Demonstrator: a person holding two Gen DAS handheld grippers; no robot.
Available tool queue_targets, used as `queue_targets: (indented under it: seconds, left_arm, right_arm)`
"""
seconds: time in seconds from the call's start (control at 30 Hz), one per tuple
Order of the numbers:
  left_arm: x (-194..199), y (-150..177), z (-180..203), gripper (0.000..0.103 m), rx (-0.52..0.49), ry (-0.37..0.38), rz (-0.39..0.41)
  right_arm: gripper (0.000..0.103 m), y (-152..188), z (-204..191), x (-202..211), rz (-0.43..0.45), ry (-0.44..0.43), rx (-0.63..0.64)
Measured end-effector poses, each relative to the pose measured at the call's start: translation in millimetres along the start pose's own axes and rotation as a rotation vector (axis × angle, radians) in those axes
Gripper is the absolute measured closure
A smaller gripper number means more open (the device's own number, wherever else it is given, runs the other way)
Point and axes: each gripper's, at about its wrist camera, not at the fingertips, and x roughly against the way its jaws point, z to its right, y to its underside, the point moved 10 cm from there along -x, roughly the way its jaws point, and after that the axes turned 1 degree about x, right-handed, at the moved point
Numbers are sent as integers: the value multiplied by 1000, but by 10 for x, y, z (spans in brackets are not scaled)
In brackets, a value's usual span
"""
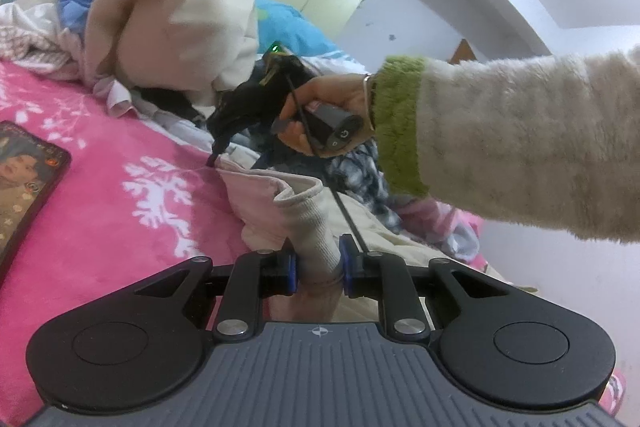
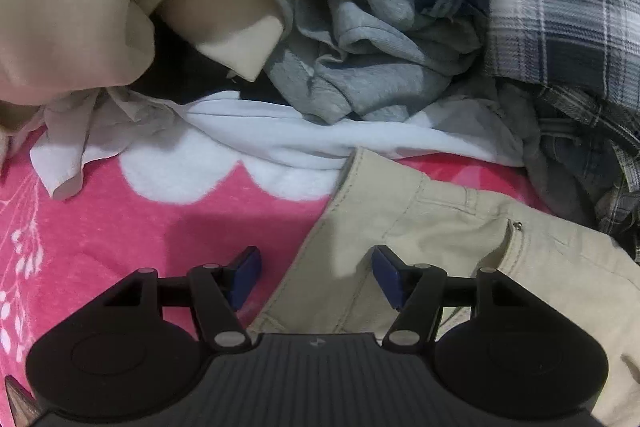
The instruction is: Fold clothes
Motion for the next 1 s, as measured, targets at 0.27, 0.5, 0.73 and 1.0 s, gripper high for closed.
queue_targets:
  seconds: [0.27, 0.5, 0.73, 1.0]
  left_arm:
    - [70, -55, 15, 89, -1, -6, 45]
    - [225, -232, -122, 91, 60, -15, 132]
    - [420, -373, -240, 91, 105, -24, 209]
    - [592, -471, -502, 91, 175, -66, 254]
  right_arm:
    - [65, 163, 95, 97, 55, 22, 41]
    - [97, 257, 277, 445, 159, -114, -59]
    - [97, 244, 67, 637, 202, -190, -51]
    - [97, -166, -387, 620, 229, -256, -72]
